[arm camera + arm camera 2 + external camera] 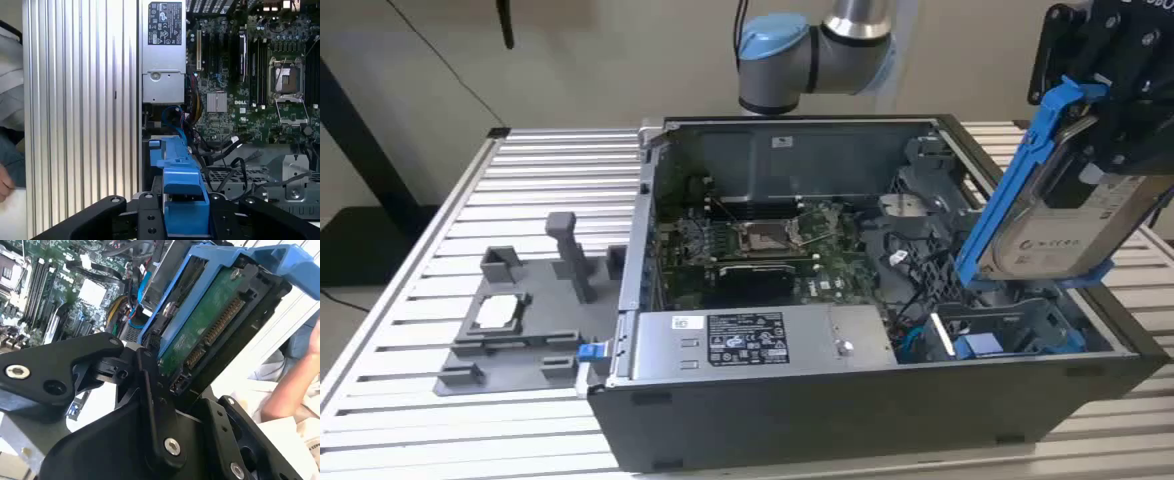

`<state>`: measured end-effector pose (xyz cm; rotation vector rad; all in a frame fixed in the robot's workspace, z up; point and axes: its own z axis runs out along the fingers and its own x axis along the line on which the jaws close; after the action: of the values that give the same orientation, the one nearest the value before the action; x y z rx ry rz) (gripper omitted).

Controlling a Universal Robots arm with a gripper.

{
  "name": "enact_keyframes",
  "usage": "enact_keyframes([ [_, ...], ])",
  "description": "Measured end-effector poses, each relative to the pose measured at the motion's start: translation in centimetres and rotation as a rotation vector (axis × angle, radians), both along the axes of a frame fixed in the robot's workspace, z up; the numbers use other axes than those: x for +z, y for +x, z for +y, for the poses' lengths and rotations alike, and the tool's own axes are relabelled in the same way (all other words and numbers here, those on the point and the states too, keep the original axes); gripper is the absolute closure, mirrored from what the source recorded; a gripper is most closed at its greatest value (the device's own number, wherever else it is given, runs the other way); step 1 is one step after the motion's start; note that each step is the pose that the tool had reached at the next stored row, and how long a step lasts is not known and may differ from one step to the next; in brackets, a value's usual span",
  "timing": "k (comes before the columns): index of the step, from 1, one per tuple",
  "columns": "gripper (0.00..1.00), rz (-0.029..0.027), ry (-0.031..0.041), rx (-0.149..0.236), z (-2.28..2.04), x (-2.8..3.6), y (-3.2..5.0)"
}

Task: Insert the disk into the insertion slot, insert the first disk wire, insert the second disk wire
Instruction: 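Insert the disk into the insertion slot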

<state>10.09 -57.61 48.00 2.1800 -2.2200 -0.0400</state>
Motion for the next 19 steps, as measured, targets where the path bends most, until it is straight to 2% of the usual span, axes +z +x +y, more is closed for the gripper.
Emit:
enact_keyframes([
  [14, 0.67, 0.0, -0.0003, 0.0, 0.0, -0.19, 0.0],
  [19, 0.67, 0.0, -0.0004, 0.0, 0.0, -0.56, 0.0],
])
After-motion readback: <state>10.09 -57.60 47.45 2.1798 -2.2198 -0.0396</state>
